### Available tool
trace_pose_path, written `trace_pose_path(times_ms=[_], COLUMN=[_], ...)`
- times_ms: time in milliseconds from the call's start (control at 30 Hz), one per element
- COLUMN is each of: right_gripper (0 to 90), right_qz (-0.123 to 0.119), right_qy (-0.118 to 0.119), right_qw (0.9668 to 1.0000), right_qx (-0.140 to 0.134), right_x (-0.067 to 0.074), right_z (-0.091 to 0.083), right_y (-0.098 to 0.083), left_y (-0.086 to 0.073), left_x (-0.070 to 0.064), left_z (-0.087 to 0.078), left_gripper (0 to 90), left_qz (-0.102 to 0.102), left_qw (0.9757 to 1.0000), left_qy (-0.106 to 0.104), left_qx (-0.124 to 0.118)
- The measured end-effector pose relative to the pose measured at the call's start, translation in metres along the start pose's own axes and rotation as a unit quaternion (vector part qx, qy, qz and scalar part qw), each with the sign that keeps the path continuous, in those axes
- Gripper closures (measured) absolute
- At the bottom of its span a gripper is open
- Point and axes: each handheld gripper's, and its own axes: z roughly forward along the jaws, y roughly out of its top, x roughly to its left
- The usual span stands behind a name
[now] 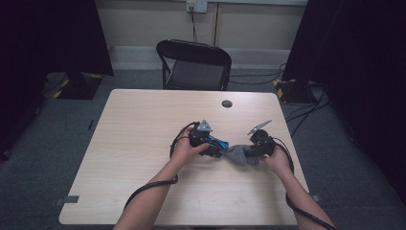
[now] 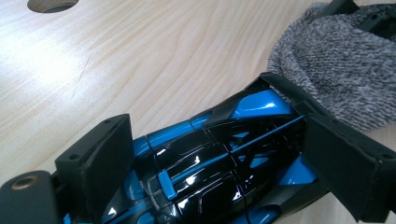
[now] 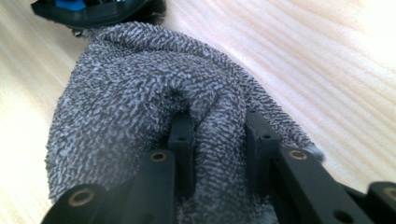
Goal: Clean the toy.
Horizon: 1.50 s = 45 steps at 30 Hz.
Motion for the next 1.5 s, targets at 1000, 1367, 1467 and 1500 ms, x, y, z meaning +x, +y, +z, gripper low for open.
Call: trace_pose_path(times_ms=[1000,1367,1467,1500], right_gripper=[68.6,68.6,68.6,68.6], right_qz=[0.038,0.046,0.050,0.050], right_qy=[-0.021,-0.027,-0.029,-0.030], right_qw=[0.9990,0.9985,0.9982,0.9982], right_qx=[-0.009,-0.013,-0.015,-0.014], right_x=[-0.021,-0.022,-0.022,-0.022], right_z=[0.006,0.006,0.006,0.006], right_y=[0.011,0.011,0.011,0.011], left_y=[0.001,0.000,0.000,0.000], left_x=[0.000,0.000,0.000,0.000], left_z=[0.000,0.000,0.000,0.000], left_gripper=[8.9,8.9,8.9,8.9], left_qz=[0.000,0.000,0.000,0.000], left_qw=[1.0000,1.0000,1.0000,1.0000], left_qy=[0.000,0.000,0.000,0.000], left_qx=[0.002,0.002,0.002,0.002])
